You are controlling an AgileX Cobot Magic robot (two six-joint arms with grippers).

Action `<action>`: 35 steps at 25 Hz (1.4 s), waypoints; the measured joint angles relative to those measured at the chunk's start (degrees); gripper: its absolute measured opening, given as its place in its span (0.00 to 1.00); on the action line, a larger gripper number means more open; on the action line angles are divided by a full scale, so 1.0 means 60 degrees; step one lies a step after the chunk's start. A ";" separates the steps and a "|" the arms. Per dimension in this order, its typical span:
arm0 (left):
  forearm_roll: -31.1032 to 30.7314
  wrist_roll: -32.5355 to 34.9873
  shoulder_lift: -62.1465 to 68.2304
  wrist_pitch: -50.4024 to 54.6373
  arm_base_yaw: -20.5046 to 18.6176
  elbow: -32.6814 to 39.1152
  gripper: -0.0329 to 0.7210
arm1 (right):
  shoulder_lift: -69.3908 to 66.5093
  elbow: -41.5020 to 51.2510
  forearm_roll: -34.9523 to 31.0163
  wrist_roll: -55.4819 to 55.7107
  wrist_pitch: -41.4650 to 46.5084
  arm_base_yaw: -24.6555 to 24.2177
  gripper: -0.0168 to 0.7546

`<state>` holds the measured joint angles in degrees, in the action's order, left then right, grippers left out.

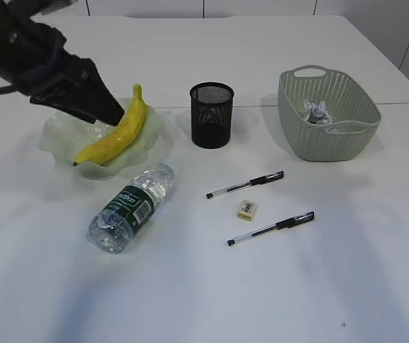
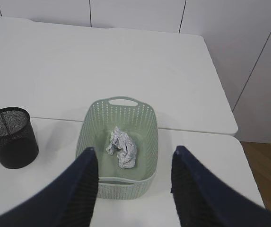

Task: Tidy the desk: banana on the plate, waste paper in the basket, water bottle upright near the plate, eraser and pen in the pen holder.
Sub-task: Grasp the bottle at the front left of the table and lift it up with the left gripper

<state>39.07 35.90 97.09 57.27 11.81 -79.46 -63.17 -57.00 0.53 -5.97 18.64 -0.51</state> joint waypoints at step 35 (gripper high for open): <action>-0.3100 -0.1705 0.2275 -0.1576 0.1555 -0.0017 0.69 | 0.0000 0.0000 0.0000 0.0024 0.0359 0.0000 0.51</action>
<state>20.46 25.67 110.74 47.81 21.14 -79.56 -63.17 -57.00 0.53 -5.83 20.79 -0.51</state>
